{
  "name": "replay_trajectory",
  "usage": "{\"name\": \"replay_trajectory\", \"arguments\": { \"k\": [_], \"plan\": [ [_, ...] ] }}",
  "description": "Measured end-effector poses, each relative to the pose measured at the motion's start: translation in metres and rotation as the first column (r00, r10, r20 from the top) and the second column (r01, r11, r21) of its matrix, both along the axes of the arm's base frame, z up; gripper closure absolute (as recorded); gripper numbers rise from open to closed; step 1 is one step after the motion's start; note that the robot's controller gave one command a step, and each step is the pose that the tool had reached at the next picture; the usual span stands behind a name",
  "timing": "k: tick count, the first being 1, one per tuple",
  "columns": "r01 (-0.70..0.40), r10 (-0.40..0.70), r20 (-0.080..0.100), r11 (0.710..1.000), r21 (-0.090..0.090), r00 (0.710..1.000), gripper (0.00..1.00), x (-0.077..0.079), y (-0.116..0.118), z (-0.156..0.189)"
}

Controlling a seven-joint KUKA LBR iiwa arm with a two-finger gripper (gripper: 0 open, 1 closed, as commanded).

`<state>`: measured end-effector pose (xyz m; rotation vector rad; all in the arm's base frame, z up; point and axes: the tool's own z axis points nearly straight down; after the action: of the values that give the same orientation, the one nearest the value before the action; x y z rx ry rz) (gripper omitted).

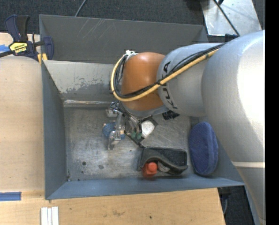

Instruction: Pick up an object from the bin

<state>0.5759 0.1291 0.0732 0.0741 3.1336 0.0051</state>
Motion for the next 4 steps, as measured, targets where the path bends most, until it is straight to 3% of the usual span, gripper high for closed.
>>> {"name": "replay_trajectory", "arguments": {
  "k": [1, 2, 3, 4],
  "plan": [
    [-0.001, 0.001, -0.001, 1.000, -0.003, 1.000, 0.00, 0.008, -0.029, 0.029],
    [-0.133, 0.133, -0.002, 0.991, -0.002, 0.991, 0.00, 0.018, -0.003, 0.028],
    [-0.025, 0.025, -0.003, 1.000, 0.000, 1.000, 0.00, 0.015, -0.013, 0.001],
    [-0.008, 0.008, 0.011, 1.000, 0.000, 1.000, 0.00, 0.005, -0.011, 0.002]
  ]
}}
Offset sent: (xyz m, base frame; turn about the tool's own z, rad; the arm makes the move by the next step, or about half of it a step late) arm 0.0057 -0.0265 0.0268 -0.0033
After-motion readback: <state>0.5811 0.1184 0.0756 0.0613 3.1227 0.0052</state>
